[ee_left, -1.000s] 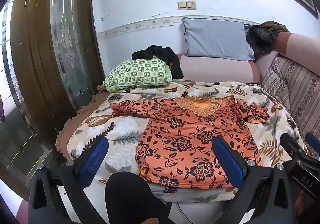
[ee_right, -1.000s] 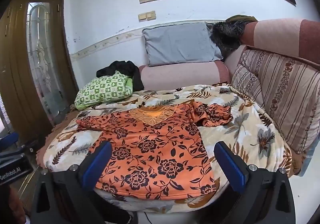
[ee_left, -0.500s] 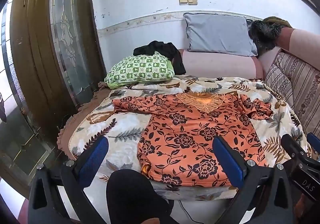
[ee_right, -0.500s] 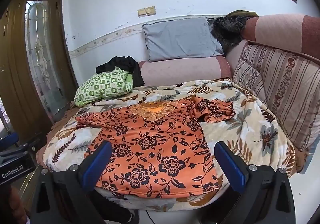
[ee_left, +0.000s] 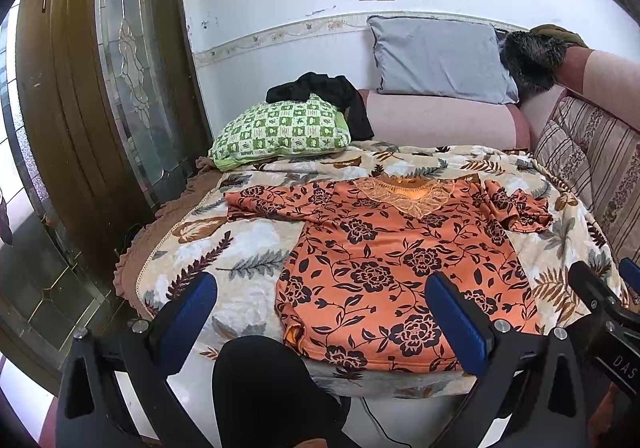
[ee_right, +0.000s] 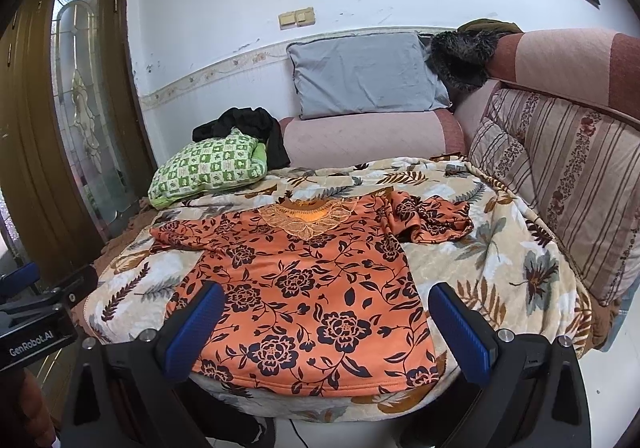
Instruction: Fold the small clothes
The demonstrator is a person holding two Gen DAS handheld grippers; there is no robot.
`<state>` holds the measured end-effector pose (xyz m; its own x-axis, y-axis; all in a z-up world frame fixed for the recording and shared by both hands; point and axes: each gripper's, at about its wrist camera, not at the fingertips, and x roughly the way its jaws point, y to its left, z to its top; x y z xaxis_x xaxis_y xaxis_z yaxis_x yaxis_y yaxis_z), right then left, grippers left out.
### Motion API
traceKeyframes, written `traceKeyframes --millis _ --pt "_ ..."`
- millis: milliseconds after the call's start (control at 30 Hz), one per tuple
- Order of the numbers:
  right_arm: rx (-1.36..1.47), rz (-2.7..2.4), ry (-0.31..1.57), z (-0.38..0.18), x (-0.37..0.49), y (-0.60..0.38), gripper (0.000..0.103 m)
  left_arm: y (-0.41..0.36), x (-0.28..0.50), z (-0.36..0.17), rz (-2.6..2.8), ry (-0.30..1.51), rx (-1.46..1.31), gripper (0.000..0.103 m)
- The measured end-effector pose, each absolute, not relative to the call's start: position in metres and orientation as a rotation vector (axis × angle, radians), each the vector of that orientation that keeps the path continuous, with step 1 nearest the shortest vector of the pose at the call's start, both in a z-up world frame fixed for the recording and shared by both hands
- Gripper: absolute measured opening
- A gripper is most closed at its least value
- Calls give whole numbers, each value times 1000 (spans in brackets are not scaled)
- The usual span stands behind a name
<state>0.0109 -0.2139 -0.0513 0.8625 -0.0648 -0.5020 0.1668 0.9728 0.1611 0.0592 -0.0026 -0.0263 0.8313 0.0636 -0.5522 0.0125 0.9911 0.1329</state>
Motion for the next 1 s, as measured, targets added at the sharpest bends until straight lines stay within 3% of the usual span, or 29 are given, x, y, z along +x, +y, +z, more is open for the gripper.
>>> traceKeyframes --millis 1000 --pt "210 -120 577 -66 45 -222 103 -6 89 -42 42 632 144 103"
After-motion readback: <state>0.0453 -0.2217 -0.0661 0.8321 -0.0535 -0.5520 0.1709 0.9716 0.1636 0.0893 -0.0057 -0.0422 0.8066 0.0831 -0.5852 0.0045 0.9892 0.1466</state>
